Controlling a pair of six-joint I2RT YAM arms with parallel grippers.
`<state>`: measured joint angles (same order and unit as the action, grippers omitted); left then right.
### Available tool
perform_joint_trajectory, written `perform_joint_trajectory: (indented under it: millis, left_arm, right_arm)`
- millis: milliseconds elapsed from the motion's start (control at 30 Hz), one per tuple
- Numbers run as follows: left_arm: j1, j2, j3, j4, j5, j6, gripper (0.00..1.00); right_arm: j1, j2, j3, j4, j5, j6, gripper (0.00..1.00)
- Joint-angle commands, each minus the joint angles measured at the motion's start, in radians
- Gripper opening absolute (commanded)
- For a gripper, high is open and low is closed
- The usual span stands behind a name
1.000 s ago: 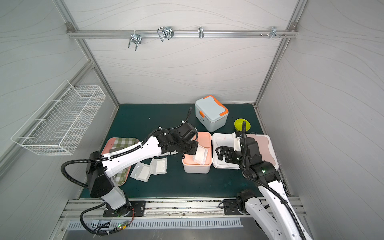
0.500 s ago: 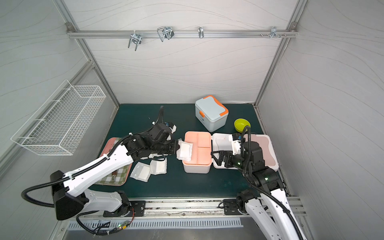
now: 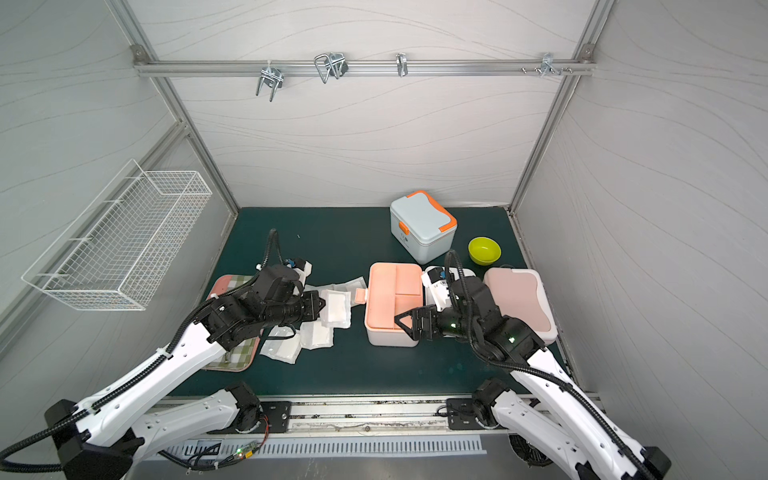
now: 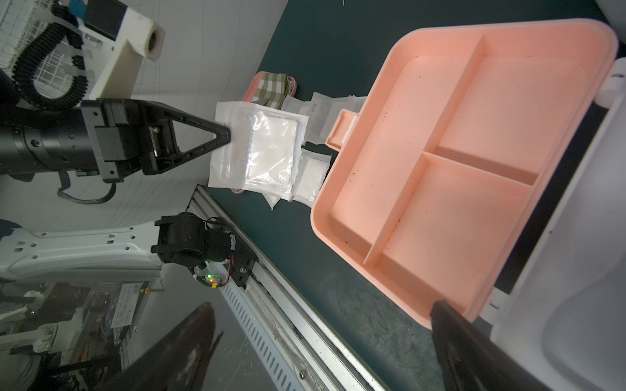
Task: Open first aid kits and take out gauze
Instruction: Place the gauze at the center of the board.
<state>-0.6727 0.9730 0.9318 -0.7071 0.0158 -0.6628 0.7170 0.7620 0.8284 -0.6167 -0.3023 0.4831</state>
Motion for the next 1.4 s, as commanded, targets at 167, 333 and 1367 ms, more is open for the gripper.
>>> perform_joint_trajectory:
  millis: [167, 333, 1367]
  left_arm:
    - [0.06, -0.009, -0.096, 0.056, 0.06, -0.022, 0.0]
    - [0.062, 0.058, -0.143, 0.151, 0.124, -0.048, 0.0]
    - [0.064, 0.376, -0.229, 0.429, 0.149, -0.087, 0.0]
  right_arm:
    - [0.081, 0.073, 0.042, -0.012, 0.143, 0.021, 0.99]
    - [0.081, 0.088, 0.058, -0.084, 0.269, 0.047, 0.99]
    - [0.012, 0.075, 0.048, -0.124, 0.259, 0.115, 0.99]
